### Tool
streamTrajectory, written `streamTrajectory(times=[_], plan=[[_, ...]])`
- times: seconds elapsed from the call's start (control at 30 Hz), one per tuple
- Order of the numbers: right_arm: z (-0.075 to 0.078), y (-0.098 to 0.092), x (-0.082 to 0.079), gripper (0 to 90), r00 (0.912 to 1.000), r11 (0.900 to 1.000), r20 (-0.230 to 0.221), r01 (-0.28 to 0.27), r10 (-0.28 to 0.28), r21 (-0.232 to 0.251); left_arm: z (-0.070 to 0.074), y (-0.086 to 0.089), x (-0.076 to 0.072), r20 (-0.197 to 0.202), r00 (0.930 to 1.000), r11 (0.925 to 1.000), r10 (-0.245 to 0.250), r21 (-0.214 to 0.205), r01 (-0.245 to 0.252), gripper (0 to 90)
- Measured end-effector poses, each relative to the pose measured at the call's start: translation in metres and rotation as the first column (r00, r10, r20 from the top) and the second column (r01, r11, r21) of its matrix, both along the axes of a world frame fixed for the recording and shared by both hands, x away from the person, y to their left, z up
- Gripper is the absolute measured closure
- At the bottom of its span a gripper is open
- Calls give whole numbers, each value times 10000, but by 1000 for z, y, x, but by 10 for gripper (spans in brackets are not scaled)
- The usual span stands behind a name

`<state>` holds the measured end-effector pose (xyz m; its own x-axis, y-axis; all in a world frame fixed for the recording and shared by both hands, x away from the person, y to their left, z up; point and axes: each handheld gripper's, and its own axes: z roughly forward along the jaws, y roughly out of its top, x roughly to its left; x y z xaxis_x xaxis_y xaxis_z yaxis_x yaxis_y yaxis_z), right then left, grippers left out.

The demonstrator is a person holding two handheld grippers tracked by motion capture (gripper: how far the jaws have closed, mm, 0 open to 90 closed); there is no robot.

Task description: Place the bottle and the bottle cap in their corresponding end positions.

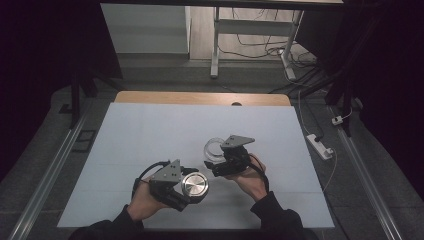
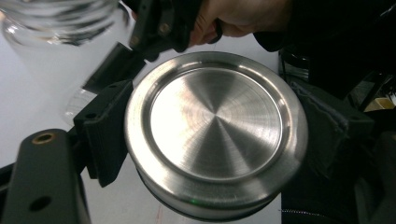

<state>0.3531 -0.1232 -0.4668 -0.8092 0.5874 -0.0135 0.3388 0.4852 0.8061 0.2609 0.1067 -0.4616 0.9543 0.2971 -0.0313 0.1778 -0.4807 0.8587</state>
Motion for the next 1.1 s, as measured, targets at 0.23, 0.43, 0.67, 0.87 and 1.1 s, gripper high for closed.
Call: streamTrajectory(times=[0.23,0.43,0.67,0.87,1.1], plan=[[-1,4,10,151,9999,9999,23,129,-129,-8,-12,-4,4,-156,9998,9999,138,46,-137,195],[-1,9,19,151,9998,9998,74,203,-203,-26,-23,-9,8,-269,9994,9996,225,191,-220,195],[0,18,30,152,9996,9998,165,208,-208,-25,-34,-14,12,-405,9986,9990,344,298,-332,195],[-1,27,39,151,9995,9997,224,230,-230,8,-44,-16,18,-443,9972,9974,606,429,-587,194],[-3,35,51,152,9992,9996,268,297,-296,-29,-55,-21,24,-483,9952,9948,855,598,-826,195]])
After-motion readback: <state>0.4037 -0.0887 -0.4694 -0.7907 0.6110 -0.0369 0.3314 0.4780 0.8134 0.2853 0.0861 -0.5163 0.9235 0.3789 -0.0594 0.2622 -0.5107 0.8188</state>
